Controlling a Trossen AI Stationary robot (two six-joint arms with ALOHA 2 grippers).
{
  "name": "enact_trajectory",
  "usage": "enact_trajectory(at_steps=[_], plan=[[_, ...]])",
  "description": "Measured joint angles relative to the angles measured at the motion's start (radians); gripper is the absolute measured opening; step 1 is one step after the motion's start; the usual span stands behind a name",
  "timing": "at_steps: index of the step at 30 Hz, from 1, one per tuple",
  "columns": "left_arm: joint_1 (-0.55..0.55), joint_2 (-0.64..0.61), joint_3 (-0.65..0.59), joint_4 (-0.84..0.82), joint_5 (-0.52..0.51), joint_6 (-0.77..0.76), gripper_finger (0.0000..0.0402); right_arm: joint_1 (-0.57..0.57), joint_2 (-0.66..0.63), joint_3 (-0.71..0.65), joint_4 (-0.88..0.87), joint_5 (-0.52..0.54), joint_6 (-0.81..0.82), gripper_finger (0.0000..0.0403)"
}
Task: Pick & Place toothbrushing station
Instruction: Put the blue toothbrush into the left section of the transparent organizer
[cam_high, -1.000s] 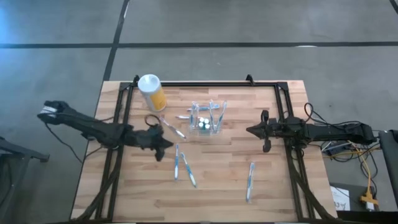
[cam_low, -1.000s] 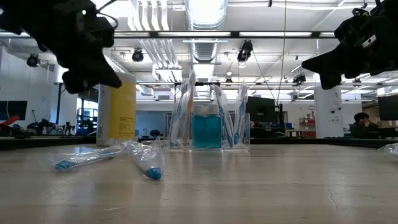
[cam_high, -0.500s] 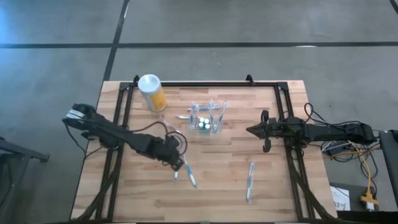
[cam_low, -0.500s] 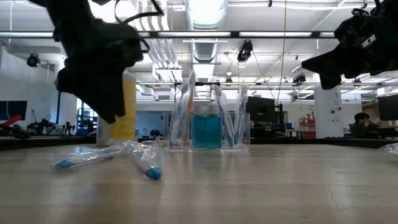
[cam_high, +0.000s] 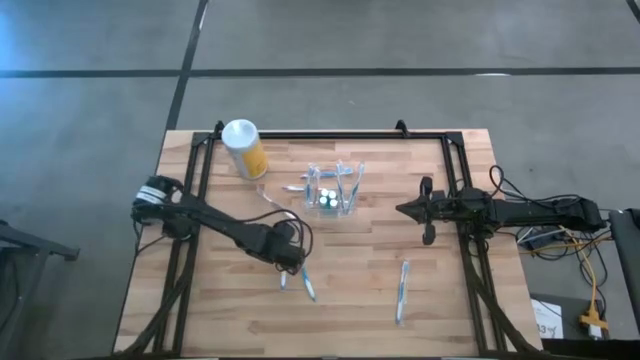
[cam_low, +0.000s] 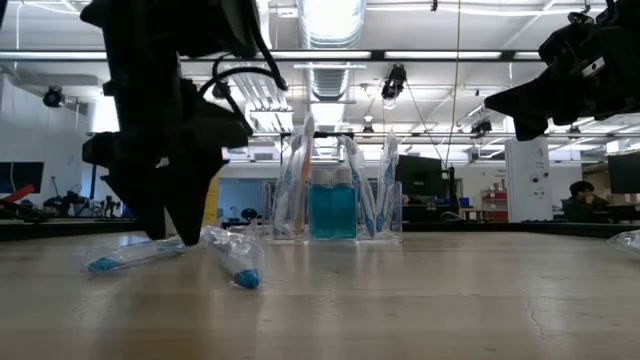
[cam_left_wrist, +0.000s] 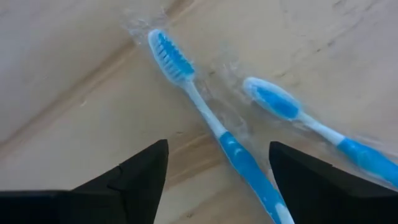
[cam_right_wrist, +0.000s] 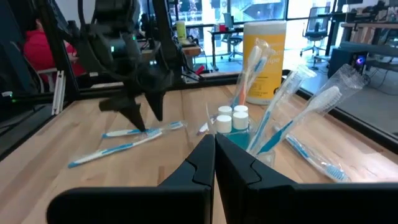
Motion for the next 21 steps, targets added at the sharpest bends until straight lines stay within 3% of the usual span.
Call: enact_trajectory(at_steps=[11, 21], plan=[[0.007, 0.056, -0.013, -0.002, 0.002, 0.008, 0.0263, 0.000, 0.001, 0.000, 0.058, 0.003, -0.002, 0.0008], [0.018, 0.050, -0.032, 0.013, 0.002, 0.051, 0.0130, 0.000, 0.001, 0.000, 0.045, 0.002, -0.026, 0.0008]])
